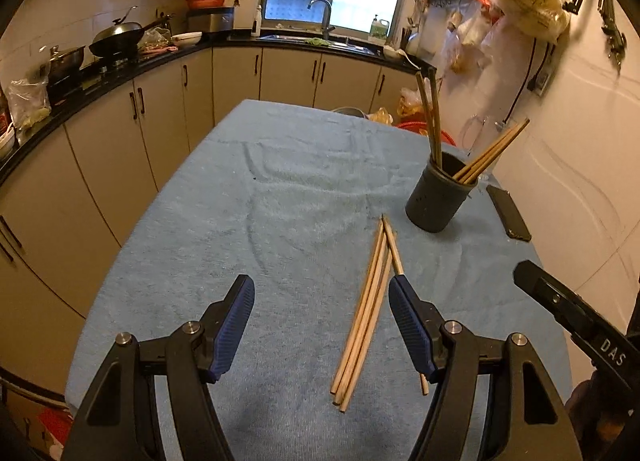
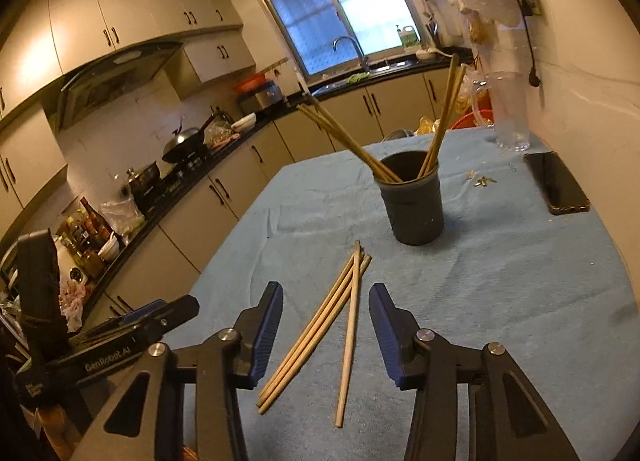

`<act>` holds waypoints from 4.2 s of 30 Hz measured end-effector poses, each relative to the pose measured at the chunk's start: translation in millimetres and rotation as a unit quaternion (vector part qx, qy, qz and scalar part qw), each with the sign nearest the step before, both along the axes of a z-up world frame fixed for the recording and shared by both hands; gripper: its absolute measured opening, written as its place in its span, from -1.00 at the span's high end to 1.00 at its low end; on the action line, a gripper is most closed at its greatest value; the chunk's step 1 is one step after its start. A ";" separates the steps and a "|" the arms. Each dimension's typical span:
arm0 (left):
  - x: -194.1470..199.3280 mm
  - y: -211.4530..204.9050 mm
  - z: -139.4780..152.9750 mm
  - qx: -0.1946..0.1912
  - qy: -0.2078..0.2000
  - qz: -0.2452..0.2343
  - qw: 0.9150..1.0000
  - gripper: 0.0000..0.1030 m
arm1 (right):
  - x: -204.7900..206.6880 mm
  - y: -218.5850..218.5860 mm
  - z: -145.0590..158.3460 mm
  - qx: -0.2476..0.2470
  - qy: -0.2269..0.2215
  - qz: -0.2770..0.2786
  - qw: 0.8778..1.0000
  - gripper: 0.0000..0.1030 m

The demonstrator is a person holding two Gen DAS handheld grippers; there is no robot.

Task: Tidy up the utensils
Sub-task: 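Move both open tools back down to the remaining chopsticks on the cloth, then close the left tool on a chopstick while the right tool grasps another, then lift both held chopsticks and lower them into the black cup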

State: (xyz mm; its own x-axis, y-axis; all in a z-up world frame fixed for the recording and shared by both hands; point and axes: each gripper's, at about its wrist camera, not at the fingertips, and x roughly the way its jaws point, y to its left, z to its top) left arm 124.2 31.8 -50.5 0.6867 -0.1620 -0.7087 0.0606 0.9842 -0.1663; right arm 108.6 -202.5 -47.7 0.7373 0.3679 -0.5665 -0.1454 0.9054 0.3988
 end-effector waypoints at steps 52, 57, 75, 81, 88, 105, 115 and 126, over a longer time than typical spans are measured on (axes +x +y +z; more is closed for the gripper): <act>169.7 -92.5 -97.1 0.048 0.152 -0.148 0.976 0.28 | 130.7 -22.0 -109.2 -0.054 0.167 -0.010 0.984 0.82; 183.9 -102.6 -97.6 0.058 0.174 -0.153 0.971 0.25 | 126.5 -24.2 -112.8 -0.061 0.173 -0.004 0.983 0.82; 200.8 -144.1 -99.2 0.131 0.190 -0.165 0.959 0.31 | 157.3 11.3 -105.4 -0.135 0.227 0.049 0.963 0.72; 201.0 -150.1 -100.0 0.141 0.185 -0.158 0.960 0.30 | 155.6 10.9 -103.8 -0.130 0.220 0.059 0.965 0.67; 204.2 -139.1 -100.1 0.122 0.178 -0.154 0.964 0.86 | 164.0 22.6 -100.5 -0.145 0.209 0.059 0.965 0.83; 71.2 -32.5 33.3 -0.013 -0.015 -0.057 0.998 0.86 | 42.6 -32.5 18.5 -0.063 -0.003 -0.032 0.997 0.84; 13.9 -14.5 50.3 -0.028 -0.072 -0.034 0.996 0.86 | -14.4 -30.8 50.5 -0.071 -0.069 -0.042 0.994 0.84; -17.5 -20.8 93.8 -0.040 -0.125 -0.030 0.991 0.86 | -31.8 -51.2 66.8 -0.047 -0.104 -0.061 0.992 0.84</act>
State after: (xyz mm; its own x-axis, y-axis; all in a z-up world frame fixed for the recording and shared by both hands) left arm 106.7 11.0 43.4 0.8265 -0.2569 -0.5009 0.1682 0.9619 -0.2157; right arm 76.8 -253.7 19.2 0.8777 0.2225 -0.4245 -0.1035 0.9528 0.2854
